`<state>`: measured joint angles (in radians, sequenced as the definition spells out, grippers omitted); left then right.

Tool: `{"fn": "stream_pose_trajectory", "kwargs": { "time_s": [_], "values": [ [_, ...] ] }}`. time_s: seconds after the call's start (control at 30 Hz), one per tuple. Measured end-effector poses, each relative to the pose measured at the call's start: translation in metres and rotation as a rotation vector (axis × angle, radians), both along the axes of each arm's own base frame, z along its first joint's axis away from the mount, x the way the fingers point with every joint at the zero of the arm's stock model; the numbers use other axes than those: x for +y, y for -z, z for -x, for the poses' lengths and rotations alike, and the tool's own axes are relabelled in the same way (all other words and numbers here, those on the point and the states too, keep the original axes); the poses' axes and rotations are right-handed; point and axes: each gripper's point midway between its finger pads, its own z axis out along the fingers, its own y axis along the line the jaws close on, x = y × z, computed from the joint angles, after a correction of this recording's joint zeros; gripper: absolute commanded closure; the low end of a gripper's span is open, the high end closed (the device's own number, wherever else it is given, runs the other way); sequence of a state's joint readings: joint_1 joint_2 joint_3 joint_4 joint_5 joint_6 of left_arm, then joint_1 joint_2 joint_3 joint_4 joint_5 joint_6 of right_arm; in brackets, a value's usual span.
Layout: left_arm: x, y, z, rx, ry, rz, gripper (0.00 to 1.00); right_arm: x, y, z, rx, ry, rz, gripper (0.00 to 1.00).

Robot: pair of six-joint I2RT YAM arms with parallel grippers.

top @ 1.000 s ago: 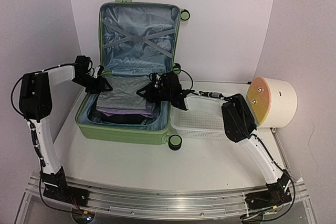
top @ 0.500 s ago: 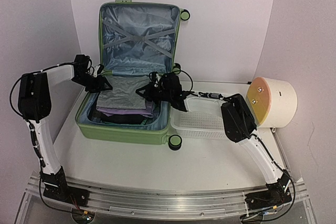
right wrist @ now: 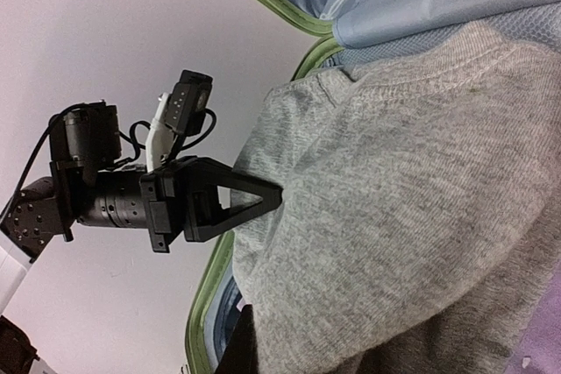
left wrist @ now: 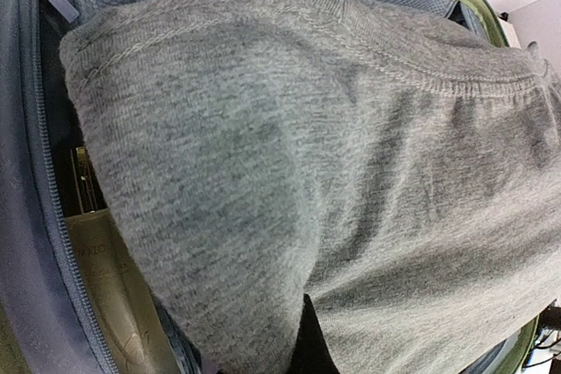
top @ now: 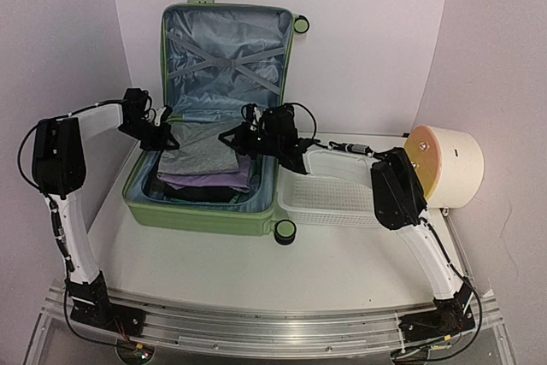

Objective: Open, take out, and arrange the luggage

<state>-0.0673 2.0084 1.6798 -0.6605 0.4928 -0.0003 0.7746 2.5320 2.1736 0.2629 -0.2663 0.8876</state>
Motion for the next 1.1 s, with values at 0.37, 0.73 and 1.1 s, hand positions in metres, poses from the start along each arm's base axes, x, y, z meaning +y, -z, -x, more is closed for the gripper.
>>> {"fn": "stream_pose_trajectory", "kwargs": {
  "time_s": [0.37,0.73,1.1],
  "values": [
    [-0.004,-0.044,0.007,-0.07,0.025,-0.002,1.0,-0.016,0.01,-0.002,0.039,0.072,0.077,1.0],
    [-0.004,-0.044,0.009,-0.063,0.03,-0.017,1.0,-0.031,0.057,0.002,0.188,0.115,0.187,0.54],
    [-0.004,-0.043,0.009,-0.065,0.032,-0.019,1.0,-0.036,0.075,0.014,0.31,0.085,0.215,0.46]
  ]
}}
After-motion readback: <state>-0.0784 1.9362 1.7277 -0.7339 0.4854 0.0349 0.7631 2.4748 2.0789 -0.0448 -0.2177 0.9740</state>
